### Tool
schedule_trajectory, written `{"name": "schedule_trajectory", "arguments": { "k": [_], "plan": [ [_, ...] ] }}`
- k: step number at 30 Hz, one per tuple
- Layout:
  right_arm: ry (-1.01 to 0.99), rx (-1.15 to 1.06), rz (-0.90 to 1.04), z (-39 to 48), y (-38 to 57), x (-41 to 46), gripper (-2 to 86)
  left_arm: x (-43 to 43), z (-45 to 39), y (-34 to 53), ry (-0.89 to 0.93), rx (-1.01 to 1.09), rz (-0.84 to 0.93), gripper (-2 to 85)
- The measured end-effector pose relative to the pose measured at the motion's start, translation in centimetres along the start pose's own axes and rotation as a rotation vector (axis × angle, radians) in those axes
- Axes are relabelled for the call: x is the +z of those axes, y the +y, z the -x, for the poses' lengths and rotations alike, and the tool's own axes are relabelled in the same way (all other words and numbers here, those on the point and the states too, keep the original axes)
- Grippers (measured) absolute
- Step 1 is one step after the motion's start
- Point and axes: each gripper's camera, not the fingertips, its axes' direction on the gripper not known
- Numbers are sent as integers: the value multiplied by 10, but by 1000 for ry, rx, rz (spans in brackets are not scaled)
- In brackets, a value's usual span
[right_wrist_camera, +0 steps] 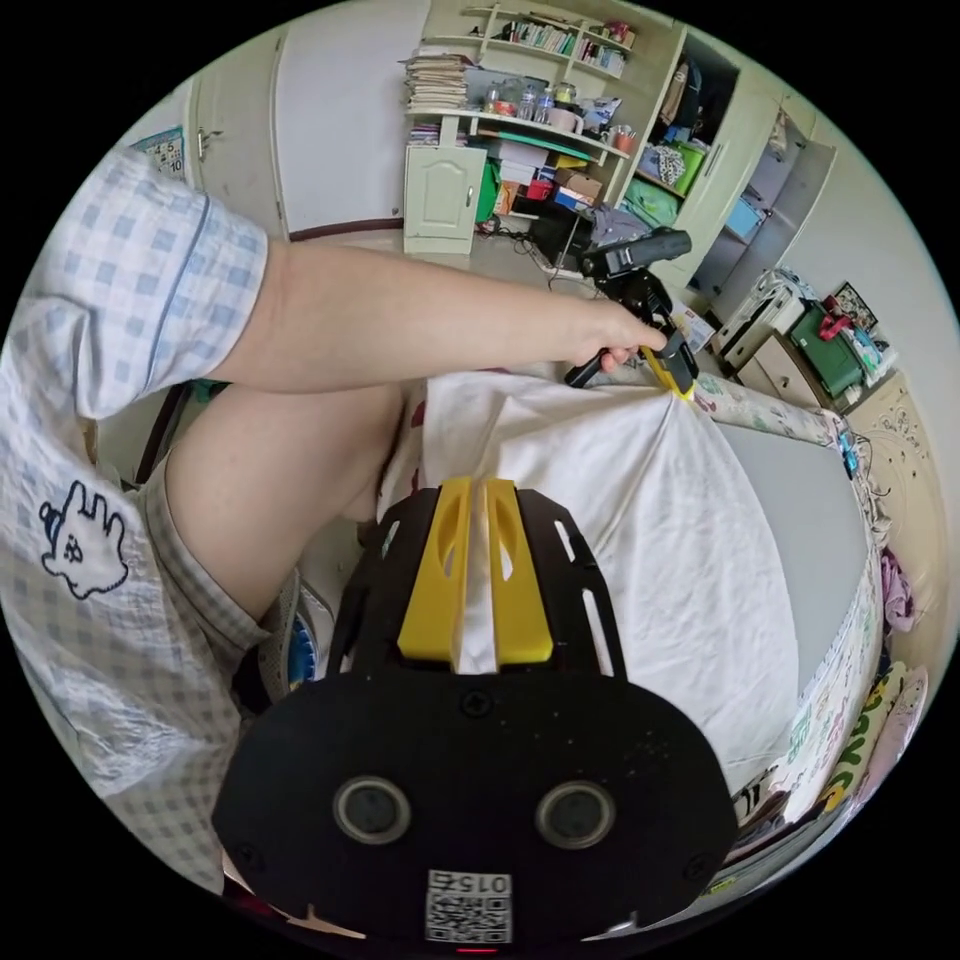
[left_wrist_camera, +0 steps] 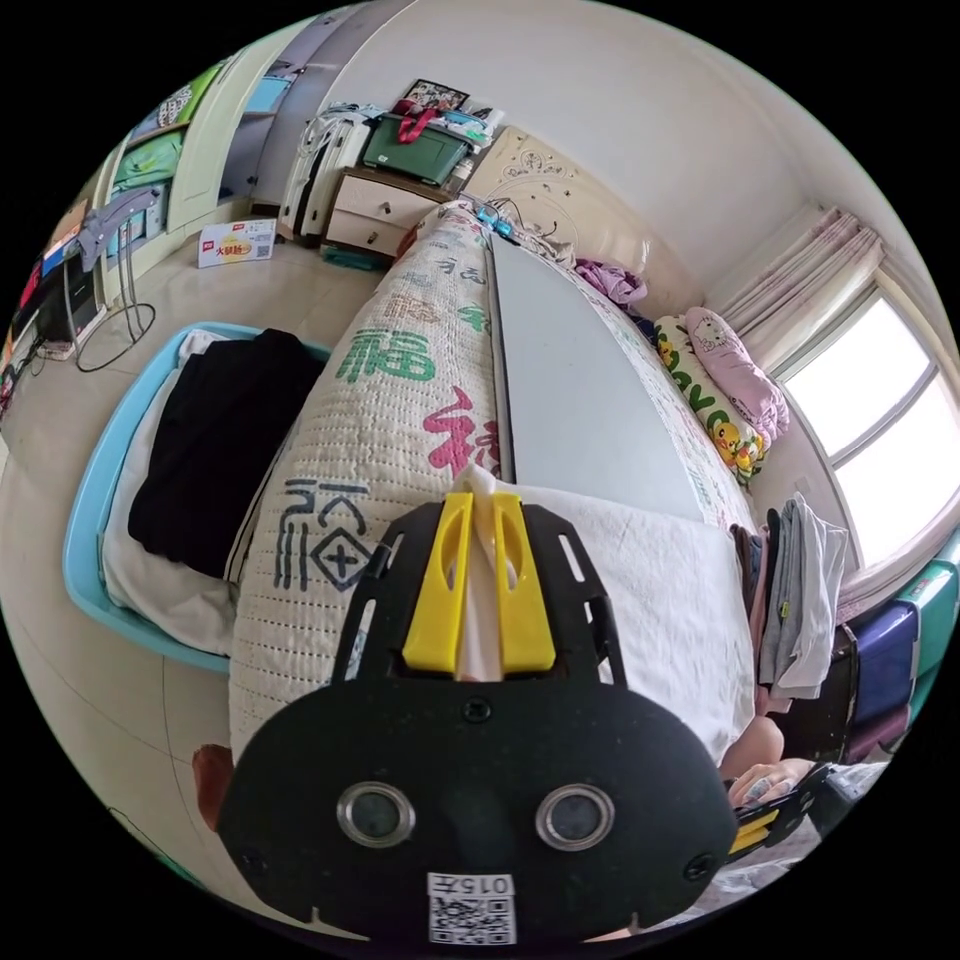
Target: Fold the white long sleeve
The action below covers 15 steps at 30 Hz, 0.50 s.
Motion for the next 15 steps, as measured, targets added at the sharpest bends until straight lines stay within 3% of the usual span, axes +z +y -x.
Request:
{"name": "schedule_trajectory", "arguments": {
  "k": [10,15],
  "plan": [
    [121,33,37,-9,9,18,4,4,1,3,11,-2,1,25],
    [75,79,65,-29,7,23,10,8,2,4,22,-6,3,26]
  ]
}}
